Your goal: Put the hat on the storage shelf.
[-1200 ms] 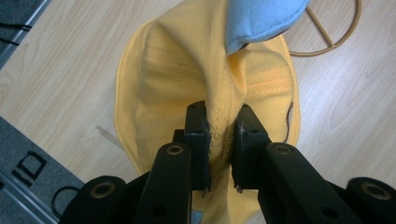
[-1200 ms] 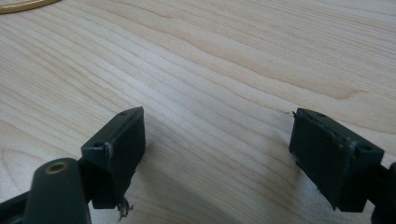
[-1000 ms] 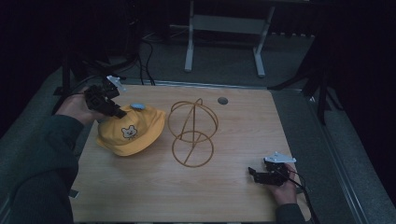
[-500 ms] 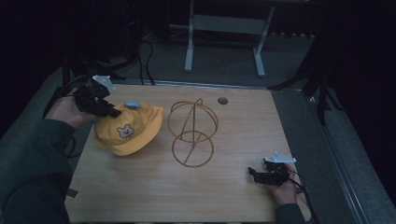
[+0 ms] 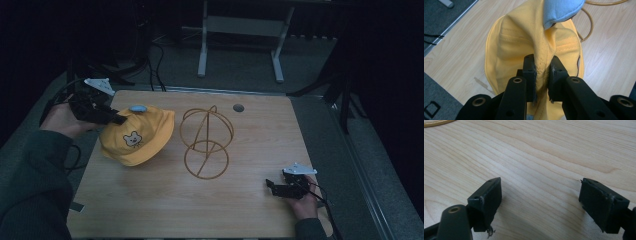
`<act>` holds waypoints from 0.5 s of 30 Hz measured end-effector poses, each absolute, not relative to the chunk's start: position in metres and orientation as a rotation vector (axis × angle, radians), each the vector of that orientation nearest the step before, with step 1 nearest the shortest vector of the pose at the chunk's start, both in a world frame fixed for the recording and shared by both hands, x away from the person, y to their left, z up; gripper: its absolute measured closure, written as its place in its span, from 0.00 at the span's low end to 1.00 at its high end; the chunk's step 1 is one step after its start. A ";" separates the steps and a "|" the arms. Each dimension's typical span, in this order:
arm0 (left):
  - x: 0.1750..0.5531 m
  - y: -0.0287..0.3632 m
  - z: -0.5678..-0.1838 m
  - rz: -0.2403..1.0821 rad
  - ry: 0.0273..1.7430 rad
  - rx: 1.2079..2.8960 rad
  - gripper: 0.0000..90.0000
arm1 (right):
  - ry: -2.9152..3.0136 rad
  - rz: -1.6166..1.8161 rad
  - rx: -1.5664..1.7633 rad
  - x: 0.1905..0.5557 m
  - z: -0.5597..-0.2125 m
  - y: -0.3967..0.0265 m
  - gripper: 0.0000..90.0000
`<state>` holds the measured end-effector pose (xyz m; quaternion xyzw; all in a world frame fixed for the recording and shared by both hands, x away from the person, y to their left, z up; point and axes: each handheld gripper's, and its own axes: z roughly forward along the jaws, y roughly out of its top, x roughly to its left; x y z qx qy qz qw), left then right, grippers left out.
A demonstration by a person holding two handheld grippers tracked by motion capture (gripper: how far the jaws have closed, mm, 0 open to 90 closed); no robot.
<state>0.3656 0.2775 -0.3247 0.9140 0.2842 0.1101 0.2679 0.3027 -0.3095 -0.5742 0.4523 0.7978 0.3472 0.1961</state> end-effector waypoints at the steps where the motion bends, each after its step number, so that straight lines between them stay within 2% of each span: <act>1: 0.365 0.278 -0.324 0.296 0.764 2.464 0.87 | 2.235 0.973 1.267 0.303 -0.574 -0.309 0.20; 15: 0.359 0.278 -0.314 0.303 0.739 2.469 0.87 | 2.235 0.972 1.267 0.303 -0.574 -0.310 0.20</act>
